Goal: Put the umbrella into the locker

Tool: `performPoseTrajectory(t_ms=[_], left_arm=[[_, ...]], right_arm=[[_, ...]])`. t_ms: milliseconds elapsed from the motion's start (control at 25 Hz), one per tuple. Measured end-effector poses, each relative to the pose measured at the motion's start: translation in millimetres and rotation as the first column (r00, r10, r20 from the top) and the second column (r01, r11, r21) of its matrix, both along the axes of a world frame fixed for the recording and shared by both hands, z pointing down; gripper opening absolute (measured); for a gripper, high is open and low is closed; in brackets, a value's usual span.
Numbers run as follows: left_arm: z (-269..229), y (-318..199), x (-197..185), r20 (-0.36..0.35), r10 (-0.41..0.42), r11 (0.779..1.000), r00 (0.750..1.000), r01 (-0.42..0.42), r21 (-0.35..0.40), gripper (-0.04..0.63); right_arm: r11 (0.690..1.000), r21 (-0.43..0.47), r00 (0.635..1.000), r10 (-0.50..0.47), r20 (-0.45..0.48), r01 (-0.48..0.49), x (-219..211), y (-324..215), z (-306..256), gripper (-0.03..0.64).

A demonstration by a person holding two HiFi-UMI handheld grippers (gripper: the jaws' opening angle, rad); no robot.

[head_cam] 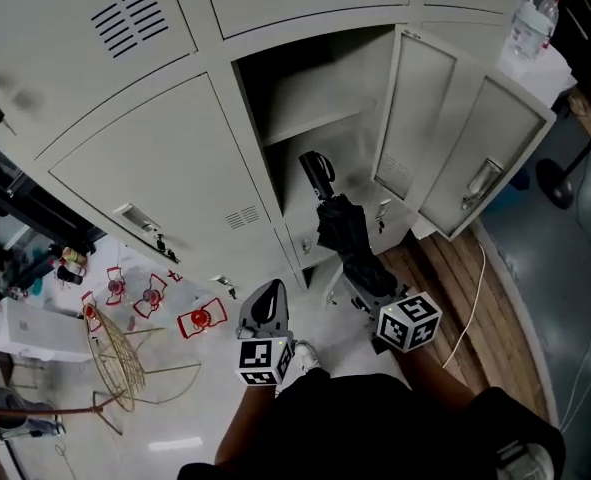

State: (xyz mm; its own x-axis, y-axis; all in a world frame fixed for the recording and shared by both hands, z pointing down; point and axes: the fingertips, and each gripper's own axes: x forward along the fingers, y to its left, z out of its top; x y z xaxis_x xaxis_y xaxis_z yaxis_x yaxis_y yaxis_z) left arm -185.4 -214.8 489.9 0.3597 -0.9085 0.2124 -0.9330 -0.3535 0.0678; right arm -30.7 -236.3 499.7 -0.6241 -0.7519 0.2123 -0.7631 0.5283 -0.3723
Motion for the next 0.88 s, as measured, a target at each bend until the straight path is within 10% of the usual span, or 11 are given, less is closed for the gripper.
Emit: performPoseTrajectory(t_ms=[880], left_arm=[[-4,-81,28,0.015,0.061,0.998,0.998,-0.061,0.009,-0.003]], right_arm=[[1.0,-0.015,0.994,0.007,-0.106,-0.009,-2,-104,21,0.212]])
